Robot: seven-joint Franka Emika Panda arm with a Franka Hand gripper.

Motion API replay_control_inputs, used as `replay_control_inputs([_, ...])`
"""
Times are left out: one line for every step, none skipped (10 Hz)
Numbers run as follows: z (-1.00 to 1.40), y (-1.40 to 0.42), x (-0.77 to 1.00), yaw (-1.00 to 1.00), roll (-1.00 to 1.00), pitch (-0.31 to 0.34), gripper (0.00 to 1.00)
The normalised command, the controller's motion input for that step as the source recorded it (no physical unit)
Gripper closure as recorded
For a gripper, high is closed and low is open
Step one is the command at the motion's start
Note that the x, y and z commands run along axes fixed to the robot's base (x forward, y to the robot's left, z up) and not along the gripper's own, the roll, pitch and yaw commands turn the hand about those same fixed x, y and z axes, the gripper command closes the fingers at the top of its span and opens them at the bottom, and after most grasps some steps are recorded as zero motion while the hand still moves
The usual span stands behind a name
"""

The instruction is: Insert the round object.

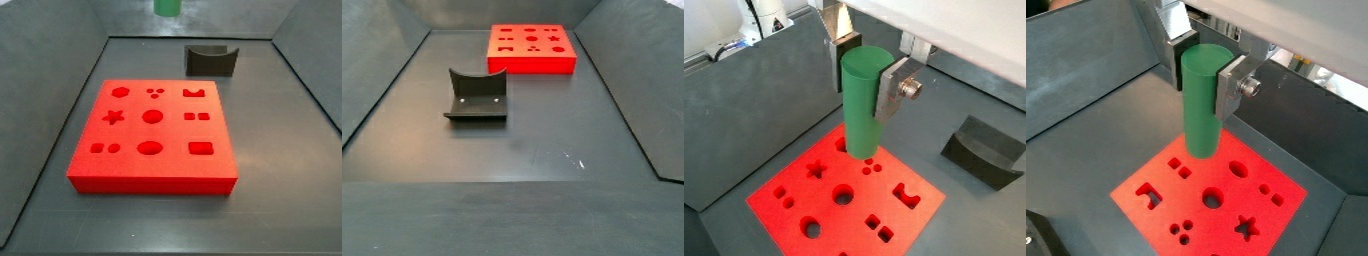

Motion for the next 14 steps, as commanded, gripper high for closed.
replay_control_inputs([-0.05,-0.06,-0.45,-0.05,0.14,-0.231,1.0])
replay_control_inputs([-0.19,-0.31,0.0,-0.01,0.21,-0.224,1.0])
replay_control_inputs([-0.42,-0.47,0.24,-0.09,0.11,-0.284,1.0])
replay_control_inputs([-0.51,-0.49,0.34,-0.13,0.1,-0.236,1.0])
replay_control_inputs([-0.53,-0.34,0.31,-0.11,0.11,-0.176,1.0])
replay_control_inputs([-0.27,-0.04,0.0,-0.13,0.1,0.0,1.0])
replay_control_inputs([0.0,0.0,0.0,0.0,0.02,0.0,1.0])
replay_control_inputs([-0.24,0.09,0.05,0.0,0.08,0.0,1.0])
replay_control_inputs([-0.72,0.39,-0.21,-0.09,0.0,0.0,1.0])
replay_control_inputs([-0.88,0.2,-0.02,-0.19,-0.12,0.063,1.0])
replay_control_inputs([-0.8,0.1,0.0,-0.22,-0.18,0.011,1.0])
replay_control_inputs([-0.79,0.03,0.0,-0.19,-0.18,0.0,1.0])
replay_control_inputs([-0.85,-0.01,0.04,-0.14,-0.13,-0.017,1.0])
replay_control_inputs([-0.68,-0.03,0.23,-0.07,-0.02,-0.029,1.0])
